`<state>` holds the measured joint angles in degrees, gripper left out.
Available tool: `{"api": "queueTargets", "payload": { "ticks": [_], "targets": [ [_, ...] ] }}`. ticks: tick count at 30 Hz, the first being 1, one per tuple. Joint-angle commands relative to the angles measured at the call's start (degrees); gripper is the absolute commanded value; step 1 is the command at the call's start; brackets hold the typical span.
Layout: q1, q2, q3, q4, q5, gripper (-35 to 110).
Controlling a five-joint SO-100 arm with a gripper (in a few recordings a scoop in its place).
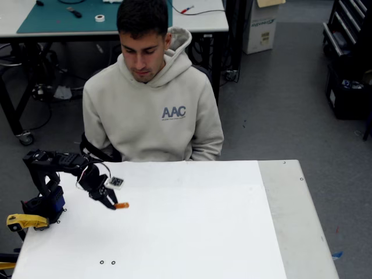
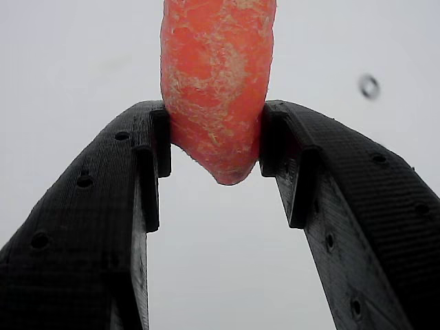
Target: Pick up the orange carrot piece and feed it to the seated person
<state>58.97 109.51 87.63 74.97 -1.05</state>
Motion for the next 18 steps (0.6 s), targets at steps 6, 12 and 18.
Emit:
{"api": "queueTargets", "payload": {
  "ticks": [6,12,18],
  "targets": [
    [-9.58,3.87,-15.38,6.5,13.36,-2],
    [-17.67,1.23,-18.63,8.96,25.31,-2],
    [-21.18,-1.58,-21.18,9.67,40.52,-2]
  ]
}}
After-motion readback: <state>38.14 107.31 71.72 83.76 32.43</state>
